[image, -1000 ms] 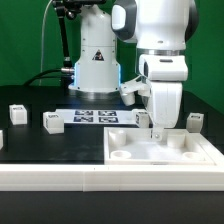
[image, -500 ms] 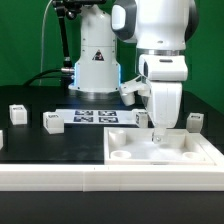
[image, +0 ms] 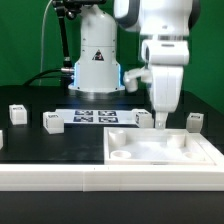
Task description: Assemble one leg
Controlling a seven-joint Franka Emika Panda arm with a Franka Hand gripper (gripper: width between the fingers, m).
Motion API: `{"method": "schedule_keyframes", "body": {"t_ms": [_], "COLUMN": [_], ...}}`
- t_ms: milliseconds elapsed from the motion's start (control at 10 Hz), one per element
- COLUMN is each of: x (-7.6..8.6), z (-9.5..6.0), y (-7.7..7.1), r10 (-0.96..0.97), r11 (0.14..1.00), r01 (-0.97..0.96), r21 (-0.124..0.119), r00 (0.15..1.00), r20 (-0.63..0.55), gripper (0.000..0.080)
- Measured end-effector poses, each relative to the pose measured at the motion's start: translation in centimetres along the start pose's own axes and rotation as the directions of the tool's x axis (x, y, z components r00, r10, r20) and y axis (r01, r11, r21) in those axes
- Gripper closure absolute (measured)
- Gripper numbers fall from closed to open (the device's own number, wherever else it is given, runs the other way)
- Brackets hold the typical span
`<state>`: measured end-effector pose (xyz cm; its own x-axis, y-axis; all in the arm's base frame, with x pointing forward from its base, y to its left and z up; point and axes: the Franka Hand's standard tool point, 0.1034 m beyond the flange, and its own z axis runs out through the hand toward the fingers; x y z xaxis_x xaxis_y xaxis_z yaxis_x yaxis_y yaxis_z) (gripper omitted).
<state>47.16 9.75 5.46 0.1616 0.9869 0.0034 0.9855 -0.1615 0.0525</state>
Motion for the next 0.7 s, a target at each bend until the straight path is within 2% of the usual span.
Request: {"method": "schedule_keyframes", "body": {"t_ms": [100,200,400,700], "x": [0.50,0.67,0.64,0.65], "z": [-0.72,-0.73,-0.63,-0.61], "y": [-0.36,-0.34,-0.37,-0.38], "r10": [0.016,0.018,0.066,0.286], "r11": [1.000,1.000,0.998,0.958], "r01": [-0.017,-0.018,-0.066,-0.287], "r21": [-0.010,-0.017,-0.014,-0.012], "r00": [1.000,1.000,0.998,0.958], "r20": [-0.002,-0.008,-0.009,-0.012], "gripper": [0.0151,0.0151,0.0151,0.0151]}}
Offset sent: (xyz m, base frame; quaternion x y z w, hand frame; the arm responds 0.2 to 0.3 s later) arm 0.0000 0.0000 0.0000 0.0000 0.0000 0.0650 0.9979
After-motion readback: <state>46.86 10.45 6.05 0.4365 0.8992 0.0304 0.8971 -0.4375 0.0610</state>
